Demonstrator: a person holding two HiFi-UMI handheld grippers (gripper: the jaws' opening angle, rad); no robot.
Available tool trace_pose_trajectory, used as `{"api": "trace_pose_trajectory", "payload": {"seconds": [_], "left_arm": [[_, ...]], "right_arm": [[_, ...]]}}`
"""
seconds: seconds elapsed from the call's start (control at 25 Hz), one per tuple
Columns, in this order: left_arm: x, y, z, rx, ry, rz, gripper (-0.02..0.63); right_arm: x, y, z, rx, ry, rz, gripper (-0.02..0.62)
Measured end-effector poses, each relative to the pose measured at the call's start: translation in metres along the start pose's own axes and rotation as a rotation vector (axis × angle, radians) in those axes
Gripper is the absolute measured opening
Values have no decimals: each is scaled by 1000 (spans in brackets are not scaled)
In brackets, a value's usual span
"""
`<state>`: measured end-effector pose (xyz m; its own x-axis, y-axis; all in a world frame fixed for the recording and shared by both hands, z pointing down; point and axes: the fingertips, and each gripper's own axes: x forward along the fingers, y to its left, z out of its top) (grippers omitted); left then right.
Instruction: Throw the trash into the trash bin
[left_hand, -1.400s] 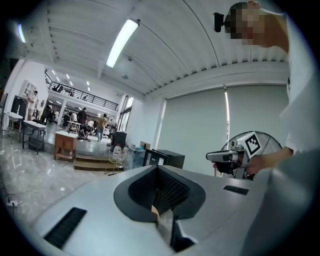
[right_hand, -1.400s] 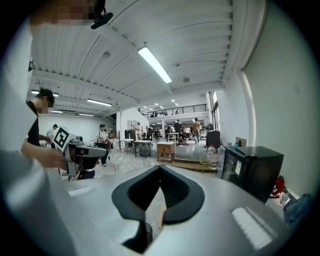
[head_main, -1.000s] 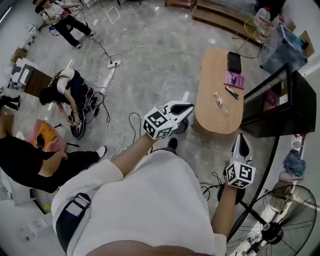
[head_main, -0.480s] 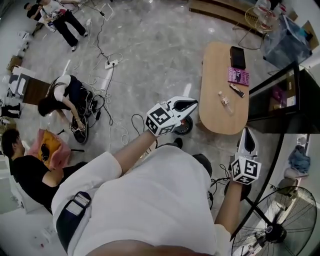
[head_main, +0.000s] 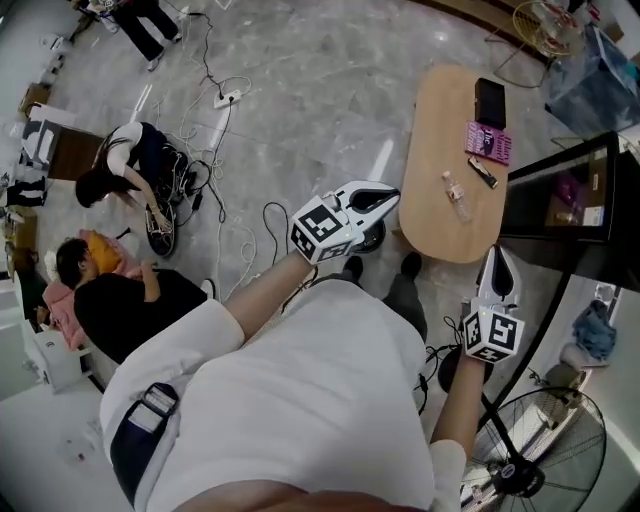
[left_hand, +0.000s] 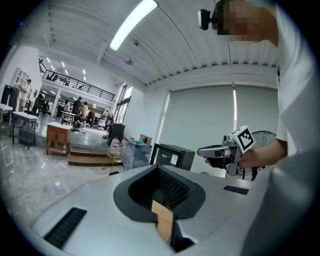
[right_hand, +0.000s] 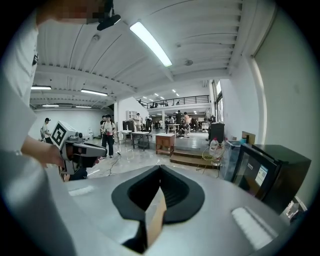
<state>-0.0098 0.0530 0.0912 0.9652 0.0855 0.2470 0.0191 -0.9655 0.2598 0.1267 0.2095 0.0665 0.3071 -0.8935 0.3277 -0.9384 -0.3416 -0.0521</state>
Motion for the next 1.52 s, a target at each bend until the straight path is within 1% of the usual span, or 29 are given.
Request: {"api": "trace_pose_trajectory", "payload": {"seconds": [0.12, 0.28, 0.52, 0.6, 0.68, 0.8, 0.88, 0.96, 1.0, 1.12, 1.24, 1.36, 1.52], "left_arm": [[18, 2, -3, -17, -2, 29, 6], [44, 13, -10, -53, -6, 88, 6], [79, 35, -39, -103, 23, 171, 6], [87, 40, -52, -116, 39, 190, 6], [96, 46, -65, -130, 52, 204, 6], [110, 55, -89, -157, 69, 224, 6], [119, 63, -104, -175, 83, 239, 6], [127, 70, -117, -188, 95, 253, 6], [131, 72, -124, -194, 99, 258, 6], [141, 79, -144, -215, 111, 273, 6], [149, 85, -165, -242, 118, 291, 6], [156, 93, -189, -284, 129, 309, 6], [160, 101, -224, -312, 144, 331, 6]], "right_arm": [[18, -19, -2, -6, 11, 45, 11], [48, -47, -12, -21, 43, 117, 11], [100, -83, -50, -33, 120, 208, 13], [115, -91, -68, -35, 154, 238, 45], [131, -97, -88, -36, 186, 267, 54], [156, -106, -120, -38, 238, 308, 109], [173, -110, -143, -40, 269, 331, 129], [190, -112, -165, -45, 300, 349, 163], [198, -114, -177, -48, 315, 355, 186], [221, -123, -215, -47, 364, 359, 301], [242, -134, -252, -34, 417, 357, 359], [261, -142, -289, -36, 471, 357, 368], [277, -148, -337, -57, 535, 369, 368]]}}
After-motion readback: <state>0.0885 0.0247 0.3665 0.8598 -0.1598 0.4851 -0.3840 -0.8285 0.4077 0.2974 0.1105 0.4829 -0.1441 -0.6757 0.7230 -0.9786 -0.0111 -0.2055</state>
